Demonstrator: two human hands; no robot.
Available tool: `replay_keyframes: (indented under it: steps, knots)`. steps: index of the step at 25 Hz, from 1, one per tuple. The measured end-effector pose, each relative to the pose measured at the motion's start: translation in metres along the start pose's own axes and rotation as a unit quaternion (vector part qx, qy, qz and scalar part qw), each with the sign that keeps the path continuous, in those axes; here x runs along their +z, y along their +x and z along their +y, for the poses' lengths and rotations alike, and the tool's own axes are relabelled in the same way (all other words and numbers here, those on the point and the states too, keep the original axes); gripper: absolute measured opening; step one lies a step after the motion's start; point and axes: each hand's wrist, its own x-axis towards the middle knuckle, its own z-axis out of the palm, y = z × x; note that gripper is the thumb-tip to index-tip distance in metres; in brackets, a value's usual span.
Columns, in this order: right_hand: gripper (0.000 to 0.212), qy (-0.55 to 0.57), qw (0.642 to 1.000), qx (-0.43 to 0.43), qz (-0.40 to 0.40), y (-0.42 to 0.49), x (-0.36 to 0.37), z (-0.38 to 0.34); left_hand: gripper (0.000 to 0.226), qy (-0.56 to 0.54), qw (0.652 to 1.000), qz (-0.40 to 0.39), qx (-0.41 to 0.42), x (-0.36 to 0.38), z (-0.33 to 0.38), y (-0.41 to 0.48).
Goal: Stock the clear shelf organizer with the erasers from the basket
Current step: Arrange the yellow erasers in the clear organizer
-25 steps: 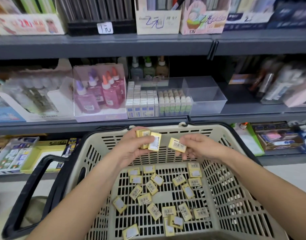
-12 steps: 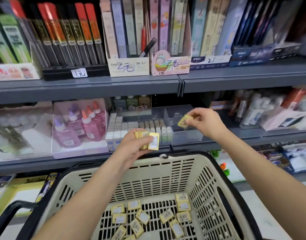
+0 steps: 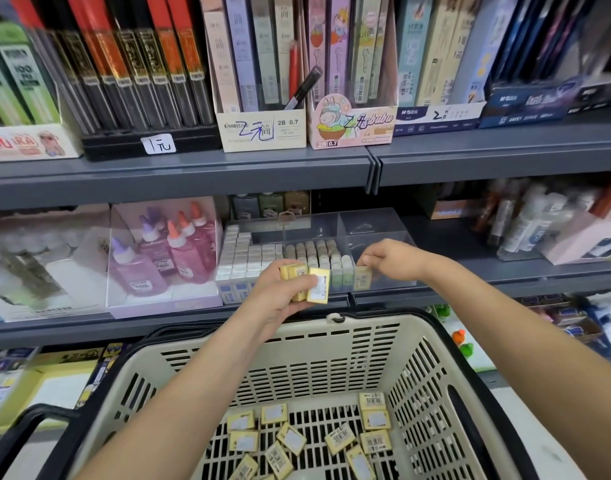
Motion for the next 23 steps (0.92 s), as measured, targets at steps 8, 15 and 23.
replay_keyframes:
  steps: [8,15,23]
  knots:
    - [0.032,-0.085,0.996,-0.020,0.021,-0.009,-0.002,-0.013,0.030,0.002,1.000,-0.010,-0.018,0.013,0.000,-0.003]
    - [0.016,0.172,0.977,-0.084,0.091,-0.048,0.009,-0.045,0.026,0.007,0.999,-0.035,0.007,0.025,0.003,-0.005]
    - [0.021,0.378,0.917,-0.102,0.081,-0.053,0.001,-0.029,0.017,-0.078,0.991,-0.091,-0.056,0.029,0.005,-0.011]
